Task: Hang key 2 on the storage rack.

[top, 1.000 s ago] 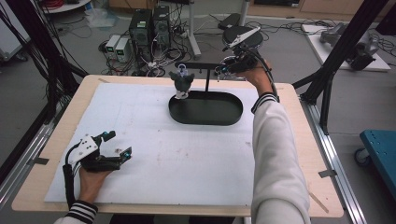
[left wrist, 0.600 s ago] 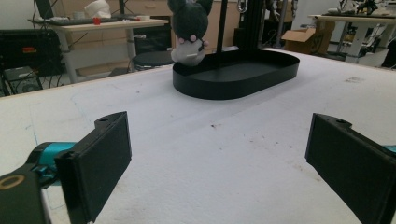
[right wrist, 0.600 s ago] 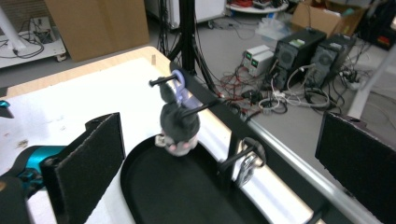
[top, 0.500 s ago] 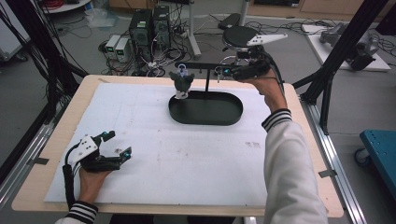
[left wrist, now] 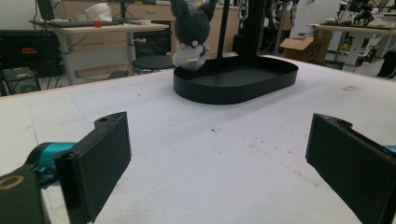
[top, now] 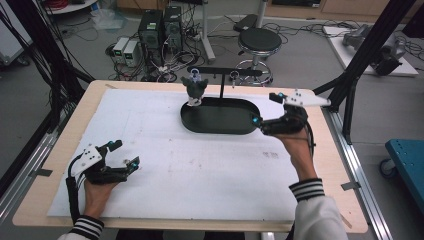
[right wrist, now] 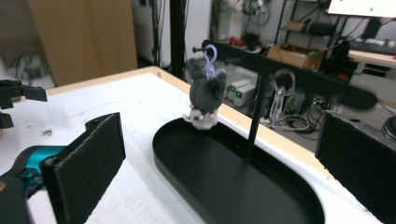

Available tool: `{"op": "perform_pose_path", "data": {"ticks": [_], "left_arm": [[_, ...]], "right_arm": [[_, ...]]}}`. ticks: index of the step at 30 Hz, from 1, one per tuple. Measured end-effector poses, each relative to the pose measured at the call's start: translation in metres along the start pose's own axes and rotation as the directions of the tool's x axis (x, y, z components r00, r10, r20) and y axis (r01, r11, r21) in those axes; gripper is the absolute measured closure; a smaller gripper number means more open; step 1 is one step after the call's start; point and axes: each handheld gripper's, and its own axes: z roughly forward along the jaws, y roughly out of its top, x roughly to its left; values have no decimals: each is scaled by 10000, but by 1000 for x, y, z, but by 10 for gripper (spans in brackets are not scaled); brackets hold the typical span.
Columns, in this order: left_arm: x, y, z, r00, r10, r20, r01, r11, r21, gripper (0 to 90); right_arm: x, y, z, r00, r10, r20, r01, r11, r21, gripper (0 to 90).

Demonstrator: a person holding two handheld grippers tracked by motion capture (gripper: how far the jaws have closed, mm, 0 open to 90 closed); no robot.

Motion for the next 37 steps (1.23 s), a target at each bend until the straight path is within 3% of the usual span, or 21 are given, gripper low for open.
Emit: {"op": "perform_pose_path", "data": {"ticks": [5, 6, 7, 9, 12, 17, 22, 28, 37], "left_arm": [[-1, 0, 0, 9999, 107, -13, -107, 9999, 32, 72], [-1, 0, 0, 9999, 120, 0, -120, 9999, 36, 72], [-1, 0, 0, 10000, 76, -52, -76, 10000, 36, 72], [-1, 0, 0, 10000, 8, -36, -8, 10000, -26, 72], [-1, 0, 0, 10000, 52, -79, -52, 10000, 29, 70], [-1, 0, 0, 9999, 116, -57, -116, 9999, 18, 69], [-2, 0, 0, 9999, 130, -54, -130, 9999, 15, 70], [-2, 0, 0, 9999, 131, -56, -131, 9999, 10, 69], [-2, 0, 0, 9999, 123, -97, -124, 9999, -21, 69]], "right_arm": [[19, -43, -18, 9981, 161, 592, -142, 9993, -332, 7], [22, -48, -21, 9970, 320, 698, -318, 9995, -38, 7], [25, -54, -23, 9966, 269, 775, -264, 9996, -80, 7], [33, -69, -29, 9953, 193, 953, -144, 9985, -526, 7], [42, -87, -36, 9902, 357, 1353, -272, 9976, -639, 7], [51, -113, -43, 9816, 246, 1894, -37, 9939, -1100, 7], [56, -135, -44, 9744, 444, 2203, -119, 9891, -1468, 7], [58, -153, -42, 9667, 457, 2517, -19, 9852, -1713, 6], [58, -154, -41, 9651, 584, 2552, -123, 9838, -1786, 7]]}}
